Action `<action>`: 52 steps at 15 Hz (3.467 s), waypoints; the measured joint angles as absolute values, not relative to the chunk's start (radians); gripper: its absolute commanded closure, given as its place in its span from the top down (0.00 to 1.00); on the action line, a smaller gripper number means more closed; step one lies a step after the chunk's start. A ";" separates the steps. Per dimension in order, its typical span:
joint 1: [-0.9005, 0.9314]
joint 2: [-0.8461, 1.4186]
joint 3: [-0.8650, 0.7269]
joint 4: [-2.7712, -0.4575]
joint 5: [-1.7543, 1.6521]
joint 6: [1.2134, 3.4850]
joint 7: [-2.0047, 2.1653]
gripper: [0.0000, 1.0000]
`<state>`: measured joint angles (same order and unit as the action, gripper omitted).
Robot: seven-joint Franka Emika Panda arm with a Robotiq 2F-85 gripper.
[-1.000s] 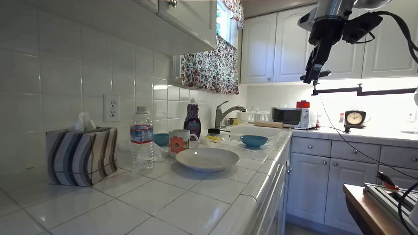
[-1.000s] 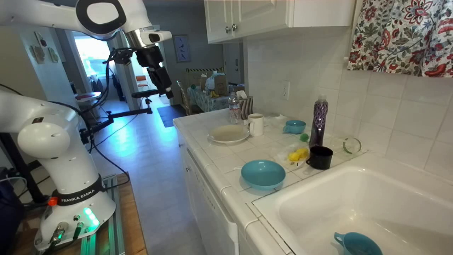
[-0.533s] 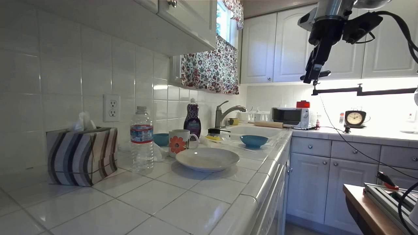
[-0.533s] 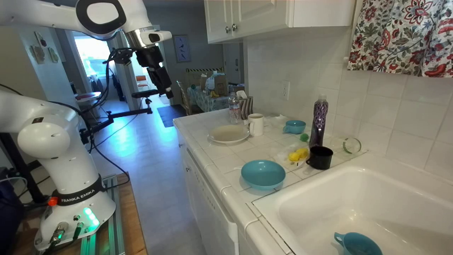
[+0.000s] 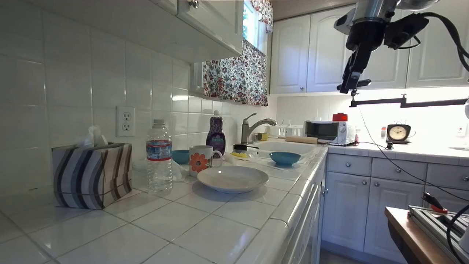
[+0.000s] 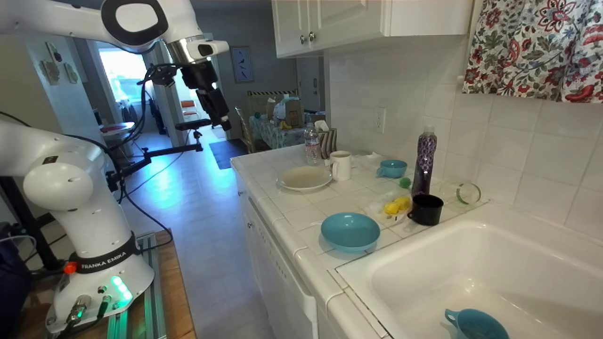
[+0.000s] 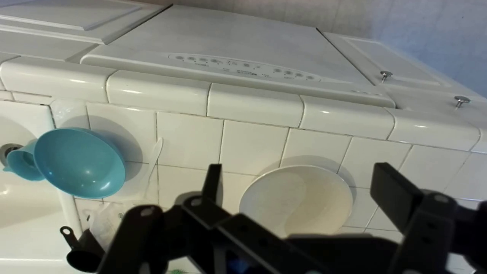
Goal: Place the smaller blue bowl inside the bigger blue bowl
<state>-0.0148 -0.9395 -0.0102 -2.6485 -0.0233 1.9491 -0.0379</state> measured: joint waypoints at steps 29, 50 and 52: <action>-0.076 -0.007 -0.037 -2.122 -0.212 2.560 -0.039 1.00; -0.078 0.426 -0.112 -1.814 -0.171 2.734 -0.002 1.00; -0.079 0.479 -0.100 -1.747 -0.147 2.733 -0.005 1.00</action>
<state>-0.0795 0.4788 -0.1002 -1.7469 -0.1465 2.7330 -0.0047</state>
